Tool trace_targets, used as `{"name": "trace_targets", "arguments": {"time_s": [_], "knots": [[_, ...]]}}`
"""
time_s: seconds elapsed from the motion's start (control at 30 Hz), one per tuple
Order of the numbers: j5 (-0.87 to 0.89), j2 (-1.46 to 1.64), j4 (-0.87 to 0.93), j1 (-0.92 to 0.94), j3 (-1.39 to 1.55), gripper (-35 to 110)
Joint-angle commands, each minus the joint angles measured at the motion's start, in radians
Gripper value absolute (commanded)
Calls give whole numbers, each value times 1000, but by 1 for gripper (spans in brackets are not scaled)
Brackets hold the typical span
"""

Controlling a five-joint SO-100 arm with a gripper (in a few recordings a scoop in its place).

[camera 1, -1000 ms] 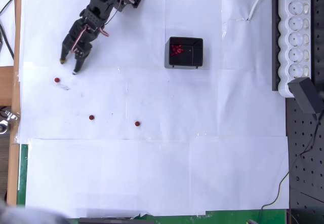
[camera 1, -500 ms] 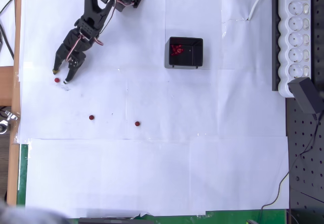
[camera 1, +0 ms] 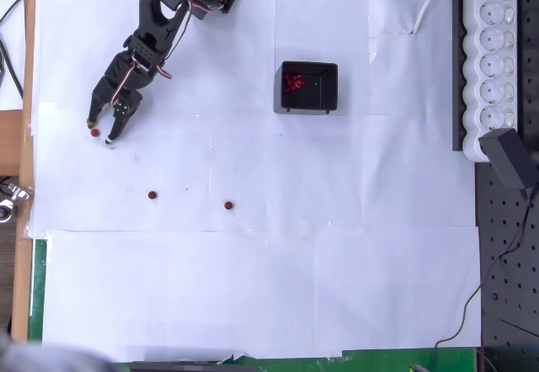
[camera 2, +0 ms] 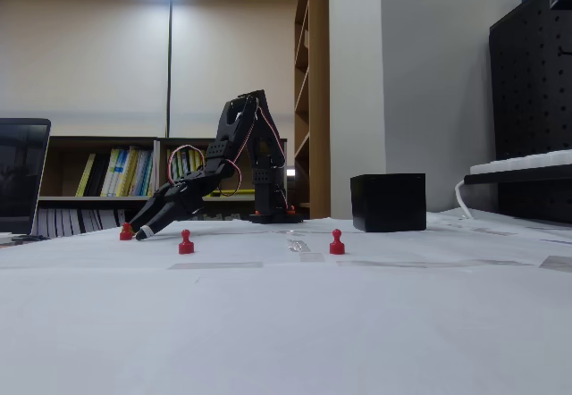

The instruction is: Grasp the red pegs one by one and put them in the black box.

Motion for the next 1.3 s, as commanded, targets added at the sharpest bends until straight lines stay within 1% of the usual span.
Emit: {"name": "trace_targets", "arguments": {"time_s": [0.0,0.23,0.5,0.63,0.83,1.07,1.17,1.2,1.27], "knots": [[2,14,-20,2,44,17],[5,18,-20,2,43,17],[17,21,-20,2,40,8],[18,21,-20,2,40,7],[15,20,-20,3,40,0],[20,17,-3,3,37,0],[34,-32,103,-5,26,0],[46,-67,160,-8,15,0],[83,-167,333,-15,3,0]]}}
